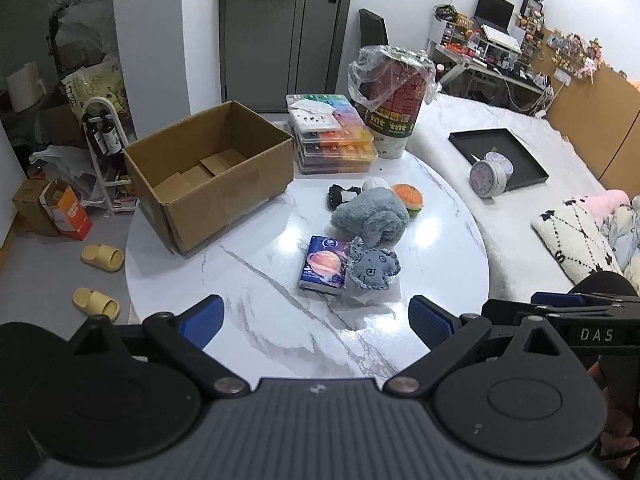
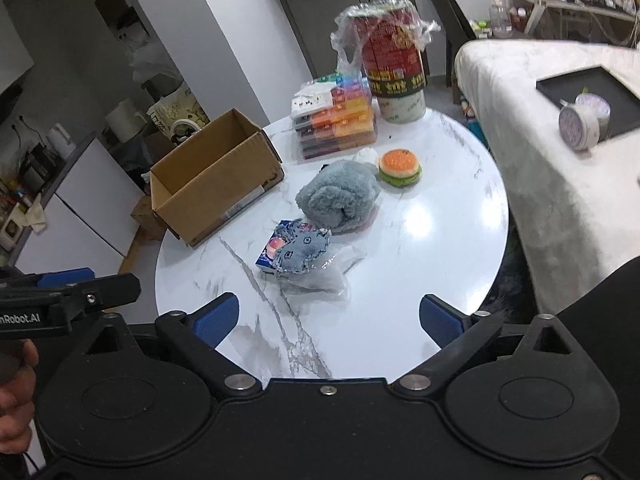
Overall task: Organize soft objects
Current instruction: 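Reach the left gripper to the blue denim plush while the right gripper approaches the bubble-wrap bag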
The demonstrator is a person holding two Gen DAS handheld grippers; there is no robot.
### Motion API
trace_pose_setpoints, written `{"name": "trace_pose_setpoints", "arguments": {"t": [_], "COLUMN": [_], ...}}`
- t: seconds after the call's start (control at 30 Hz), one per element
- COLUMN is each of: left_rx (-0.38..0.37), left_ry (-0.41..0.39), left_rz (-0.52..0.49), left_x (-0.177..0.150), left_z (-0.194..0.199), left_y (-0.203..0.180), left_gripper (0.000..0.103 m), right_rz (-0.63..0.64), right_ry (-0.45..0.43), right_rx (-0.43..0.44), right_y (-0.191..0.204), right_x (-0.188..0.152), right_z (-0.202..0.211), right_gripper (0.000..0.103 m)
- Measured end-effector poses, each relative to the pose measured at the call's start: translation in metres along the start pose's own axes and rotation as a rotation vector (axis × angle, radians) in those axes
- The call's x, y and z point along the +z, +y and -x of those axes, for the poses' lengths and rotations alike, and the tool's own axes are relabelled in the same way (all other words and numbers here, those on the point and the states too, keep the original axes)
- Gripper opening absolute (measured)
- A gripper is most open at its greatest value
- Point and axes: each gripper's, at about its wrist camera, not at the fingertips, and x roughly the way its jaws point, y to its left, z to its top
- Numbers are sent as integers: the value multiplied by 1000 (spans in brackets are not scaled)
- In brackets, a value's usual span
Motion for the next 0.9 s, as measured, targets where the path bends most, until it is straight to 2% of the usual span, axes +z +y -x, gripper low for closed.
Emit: {"name": "trace_pose_setpoints", "arguments": {"t": [0.4,0.73,0.9], "left_rx": [-16,-3,-4], "left_ry": [36,90,107], "left_rz": [2,-18,-40], "left_x": [10,17,19], "left_z": [-31,-64,-80], "left_y": [-7,-15,-22], "left_gripper": [94,93,93], "right_rz": [-68,-105,-110], "right_ry": [43,71,90], "right_rx": [33,59,70], "right_y": [-19,-29,-34], "right_x": [3,8,8], "right_z": [-28,-56,-72], "right_gripper": [83,82,78]}}
